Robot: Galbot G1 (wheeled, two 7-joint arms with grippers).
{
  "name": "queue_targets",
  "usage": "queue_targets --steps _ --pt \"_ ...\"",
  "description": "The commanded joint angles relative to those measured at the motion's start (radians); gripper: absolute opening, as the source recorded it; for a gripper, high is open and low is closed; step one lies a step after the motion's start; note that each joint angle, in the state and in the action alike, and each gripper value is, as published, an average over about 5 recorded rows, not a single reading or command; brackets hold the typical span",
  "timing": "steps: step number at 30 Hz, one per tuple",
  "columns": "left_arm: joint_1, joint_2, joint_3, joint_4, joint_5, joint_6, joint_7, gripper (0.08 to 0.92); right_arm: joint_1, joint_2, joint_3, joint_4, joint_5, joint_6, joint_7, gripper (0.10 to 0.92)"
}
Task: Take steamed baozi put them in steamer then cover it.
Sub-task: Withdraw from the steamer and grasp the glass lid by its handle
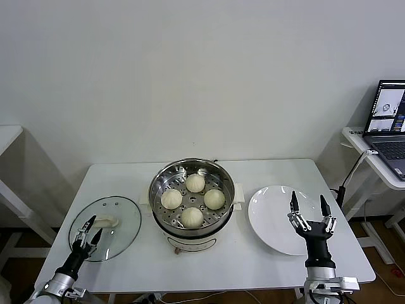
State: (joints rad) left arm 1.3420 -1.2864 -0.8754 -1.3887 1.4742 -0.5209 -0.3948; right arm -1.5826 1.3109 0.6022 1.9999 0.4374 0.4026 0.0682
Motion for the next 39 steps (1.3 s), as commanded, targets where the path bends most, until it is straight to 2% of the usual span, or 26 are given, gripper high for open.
queue_targets --steps 1,14,27,30,39 --pt "-0.081 0.007 0.008 0.06 0.075 0.014 -0.015 0.823 -0.007 0.004 0.005 -0.006 -0.005 0.006 -0.001 0.823" --pt "-0.164 0.0 0.032 0.116 0.073 0.044 -0.003 0.823 -0.012 -0.001 0.009 -0.024 -0.022 0.022 -0.007 0.823" --pt "-0.19 -0.013 0.052 0.157 0.075 0.069 -0.002 0.818 -0.018 0.002 0.001 -0.043 -0.043 0.034 -0.013 0.823" --pt "-0.187 -0.014 0.054 0.168 0.081 0.073 -0.002 0.77 -0.02 0.001 0.0 -0.044 -0.044 0.035 -0.013 0.823" --pt "-0.181 -0.022 0.048 0.169 0.091 0.089 -0.008 0.515 -0.019 0.002 -0.008 -0.049 -0.05 0.038 -0.014 0.823"
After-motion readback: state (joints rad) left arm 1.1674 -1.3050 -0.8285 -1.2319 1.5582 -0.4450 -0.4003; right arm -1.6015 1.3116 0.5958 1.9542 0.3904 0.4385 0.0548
